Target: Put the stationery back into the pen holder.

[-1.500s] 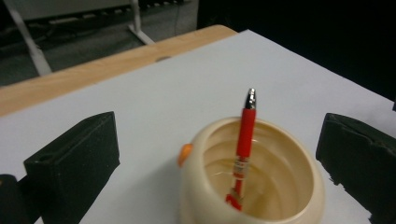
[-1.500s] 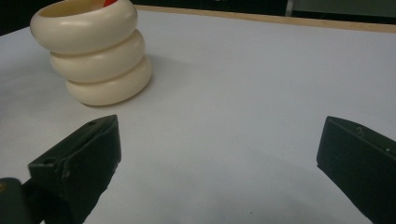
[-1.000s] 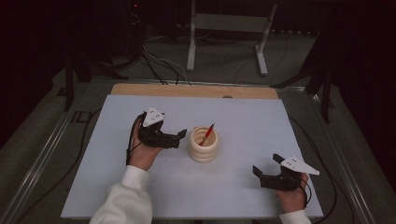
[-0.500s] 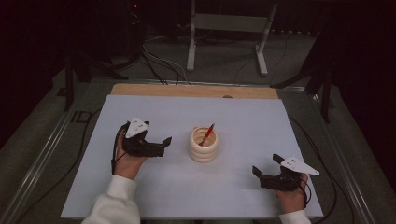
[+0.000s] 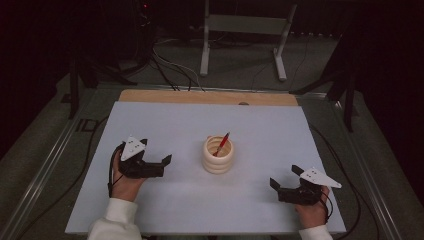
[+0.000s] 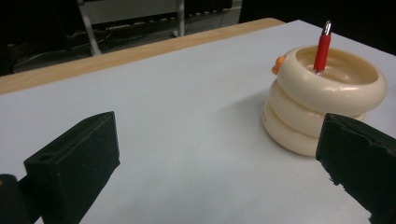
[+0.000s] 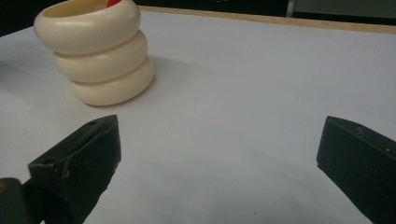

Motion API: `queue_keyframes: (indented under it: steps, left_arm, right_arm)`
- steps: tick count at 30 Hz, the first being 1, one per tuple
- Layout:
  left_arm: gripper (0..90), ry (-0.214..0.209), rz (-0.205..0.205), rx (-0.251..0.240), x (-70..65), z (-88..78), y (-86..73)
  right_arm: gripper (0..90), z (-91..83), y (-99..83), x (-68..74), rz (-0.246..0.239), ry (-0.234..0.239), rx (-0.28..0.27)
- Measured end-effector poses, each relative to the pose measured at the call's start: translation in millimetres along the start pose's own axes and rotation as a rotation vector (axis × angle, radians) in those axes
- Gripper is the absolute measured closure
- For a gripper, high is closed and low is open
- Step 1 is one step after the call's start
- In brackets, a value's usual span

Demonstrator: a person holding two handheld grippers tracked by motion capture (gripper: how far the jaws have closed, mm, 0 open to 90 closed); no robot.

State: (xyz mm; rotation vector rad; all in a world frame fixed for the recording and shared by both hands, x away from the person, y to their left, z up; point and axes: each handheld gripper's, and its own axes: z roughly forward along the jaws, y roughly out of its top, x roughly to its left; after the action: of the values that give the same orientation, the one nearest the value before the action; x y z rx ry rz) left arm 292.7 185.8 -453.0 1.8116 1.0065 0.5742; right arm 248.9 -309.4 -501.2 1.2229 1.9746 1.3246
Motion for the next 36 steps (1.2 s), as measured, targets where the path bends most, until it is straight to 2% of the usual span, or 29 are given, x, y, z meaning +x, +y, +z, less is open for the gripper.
queue_keyframes:
  steps: [4,9,13,21,27,29,32,36]
  left_arm:
    - [0.2,0.002,-0.01,0.007,0.2,-1.6,-14.0]
    - [0.1,0.001,-0.004,0.008,-0.9,-4.3,-28.0]
    - [0.2,0.008,0.007,0.001,-1.7,-8.2,-32.8]
    - [0.2,0.025,-0.008,-0.016,1.3,-16.2,-47.2]
    - [0.2,0.054,-0.02,-0.032,7.2,-25.8,-57.9]
    - [0.2,0.057,-0.026,-0.037,7.6,-26.5,-58.4]
    - [0.2,0.089,-0.044,-0.067,11.4,-31.3,-60.2]
    - [0.2,0.105,-0.05,-0.074,13.5,-34.9,-62.3]
  right_arm:
    - [0.1,-0.1,-0.1,-0.1,0.0,0.0,0.001]
    - [0.2,-0.1,-0.2,-0.2,-0.001,0.001,0.0]
    - [0.1,-0.2,-0.2,0.0,-0.002,0.003,-0.002]
    - [0.2,-1.2,-0.1,-0.2,-0.002,0.002,-0.005]
    - [0.1,-0.7,0.0,0.4,-0.003,0.005,-0.005]
    - [0.1,-0.7,0.1,0.5,-0.002,0.006,-0.005]
    - [0.1,-0.9,0.1,0.1,-0.003,0.006,-0.006]
    - [0.1,-0.8,0.1,-0.1,-0.006,0.007,-0.006]
